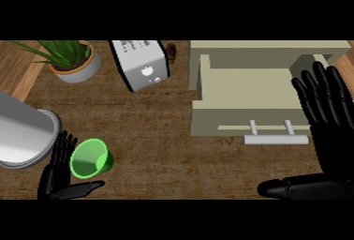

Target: Pick up the cup, place it into the drawer and close the drawer

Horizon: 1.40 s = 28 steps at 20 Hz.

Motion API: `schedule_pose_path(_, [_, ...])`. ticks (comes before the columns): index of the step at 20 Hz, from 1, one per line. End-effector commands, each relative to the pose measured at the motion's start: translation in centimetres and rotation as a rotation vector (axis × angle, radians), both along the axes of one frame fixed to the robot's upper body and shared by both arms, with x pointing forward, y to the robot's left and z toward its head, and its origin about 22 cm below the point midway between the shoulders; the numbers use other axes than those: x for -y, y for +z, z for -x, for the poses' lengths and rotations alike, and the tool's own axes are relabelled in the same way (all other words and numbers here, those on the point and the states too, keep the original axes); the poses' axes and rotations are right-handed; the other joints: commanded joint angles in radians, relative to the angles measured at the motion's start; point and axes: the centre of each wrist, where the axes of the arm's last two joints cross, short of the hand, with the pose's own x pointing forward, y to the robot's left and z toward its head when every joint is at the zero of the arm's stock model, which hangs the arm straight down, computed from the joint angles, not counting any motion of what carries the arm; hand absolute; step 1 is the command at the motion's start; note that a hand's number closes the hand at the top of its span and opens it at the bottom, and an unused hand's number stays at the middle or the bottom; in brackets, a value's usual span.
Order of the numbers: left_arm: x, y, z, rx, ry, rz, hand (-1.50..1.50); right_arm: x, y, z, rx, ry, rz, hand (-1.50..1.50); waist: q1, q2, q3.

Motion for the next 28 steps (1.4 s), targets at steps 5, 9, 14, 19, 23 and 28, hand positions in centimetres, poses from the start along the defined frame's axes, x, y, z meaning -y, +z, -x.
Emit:
schedule_pose_path(5, [0.1, -1.4, -1.8, 0.01, -0.038, 0.013, -1.5, -1.4, -1.1, 0.4, 0.014, 0.009, -0.013, -1.5, -0.002, 0.001, 0.0])
schedule_pose_path(9, [2.6, -1.8, -2.8, 0.033, -0.031, 0.055, -1.5, 1.3, 0.2, 0.0, 0.014, 0.003, -0.004, -1.5, -0.003, 0.001, 0.0])
schedule_pose_path(14, [1.2, -1.9, -2.5, 0.028, -0.038, 0.102, -1.5, -0.2, 1.8, 0.9, -0.005, 0.013, 0.003, -1.5, -0.002, 0.0, 0.0])
schedule_pose_path(19, [2.6, -3.2, -2.4, 0.035, -0.077, 0.168, -1.5, 1.1, -1.2, 0.1, -0.008, 0.005, 0.001, -1.5, -0.005, 0.002, 0.0])
schedule_pose_path(23, [2.0, -2.3, -2.8, 0.067, -0.169, 0.247, -1.5, 1.1, 0.5, 0.4, -0.018, 0.008, -0.011, -1.5, -0.003, 0.001, 0.0])
schedule_pose_path(28, [1.3, -1.8, -2.9, 0.089, -0.199, 0.292, 1.5, 0.9, -0.7, 0.4, -0.016, 0.012, 0.007, -1.5, 0.001, 0.0, 0.0])
